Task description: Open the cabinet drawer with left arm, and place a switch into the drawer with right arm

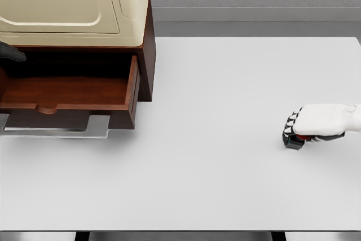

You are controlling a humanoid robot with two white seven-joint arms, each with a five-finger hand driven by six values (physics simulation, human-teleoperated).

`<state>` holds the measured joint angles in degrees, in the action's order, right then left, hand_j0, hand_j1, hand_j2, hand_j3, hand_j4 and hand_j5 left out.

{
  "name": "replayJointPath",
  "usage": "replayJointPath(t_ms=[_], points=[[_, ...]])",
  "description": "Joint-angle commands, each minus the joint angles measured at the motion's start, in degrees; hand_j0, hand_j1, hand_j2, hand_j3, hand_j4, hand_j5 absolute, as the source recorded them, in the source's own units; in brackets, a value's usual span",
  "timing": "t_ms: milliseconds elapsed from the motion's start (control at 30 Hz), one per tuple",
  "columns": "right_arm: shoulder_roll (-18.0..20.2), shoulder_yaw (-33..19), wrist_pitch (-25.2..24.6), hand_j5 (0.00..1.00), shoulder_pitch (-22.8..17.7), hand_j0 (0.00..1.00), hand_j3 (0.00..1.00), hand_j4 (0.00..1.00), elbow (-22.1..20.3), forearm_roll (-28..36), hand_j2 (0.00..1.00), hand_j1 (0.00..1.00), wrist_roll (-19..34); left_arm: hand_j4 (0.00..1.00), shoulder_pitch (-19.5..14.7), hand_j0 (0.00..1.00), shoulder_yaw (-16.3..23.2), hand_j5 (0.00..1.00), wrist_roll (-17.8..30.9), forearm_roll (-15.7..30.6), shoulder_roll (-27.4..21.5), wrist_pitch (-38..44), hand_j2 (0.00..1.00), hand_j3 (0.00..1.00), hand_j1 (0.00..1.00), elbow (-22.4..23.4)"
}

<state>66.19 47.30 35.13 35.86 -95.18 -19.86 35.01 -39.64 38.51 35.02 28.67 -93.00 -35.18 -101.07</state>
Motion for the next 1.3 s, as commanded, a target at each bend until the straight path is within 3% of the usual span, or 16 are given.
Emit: replayJointPath(t_ms=[0, 333, 500, 1033, 1267], points=[[0.1, -1.0, -0.1, 0.54, 0.0, 0.54, 0.54, 0.54, 0.0, 0.3, 0.54, 0.54, 0.0, 1.00, 0.0, 1.00, 0.0, 1.00, 0.0, 0.4, 0.0, 0.2, 1.00, 1.00, 1.00, 0.0], [-1.9, -5.4, -0.1, 0.42, -0.6, 0.42, 0.42, 0.42, 0.5, 0.7, 0.42, 0.42, 0.0, 1.00, 0.1, 1.00, 0.0, 1.00, 0.0, 0.4, 0.0, 0.2, 1.00, 1.00, 1.00, 0.1], [-2.0, -7.7, -0.1, 0.42, 1.2, 0.42, 0.42, 0.42, 0.5, 0.9, 0.42, 0.42, 0.0, 1.00, 0.0, 1.00, 0.0, 1.00, 0.0, 0.4, 0.0, 0.2, 1.00, 1.00, 1.00, 0.0], [-12.2, -7.0, -0.1, 0.42, 5.4, 0.42, 0.42, 0.42, 0.4, 0.8, 0.42, 0.42, 0.0, 1.00, 0.0, 1.00, 0.0, 1.00, 0.0, -0.1, 0.0, 0.2, 1.00, 1.00, 1.00, 0.1], [-15.8, -6.3, -0.1, 0.43, 9.1, 0.43, 0.43, 0.43, 0.4, 0.8, 0.43, 0.43, 0.0, 1.00, 0.0, 1.00, 0.0, 1.00, 0.0, -0.5, 0.1, 0.2, 1.00, 1.00, 1.00, 0.1]])
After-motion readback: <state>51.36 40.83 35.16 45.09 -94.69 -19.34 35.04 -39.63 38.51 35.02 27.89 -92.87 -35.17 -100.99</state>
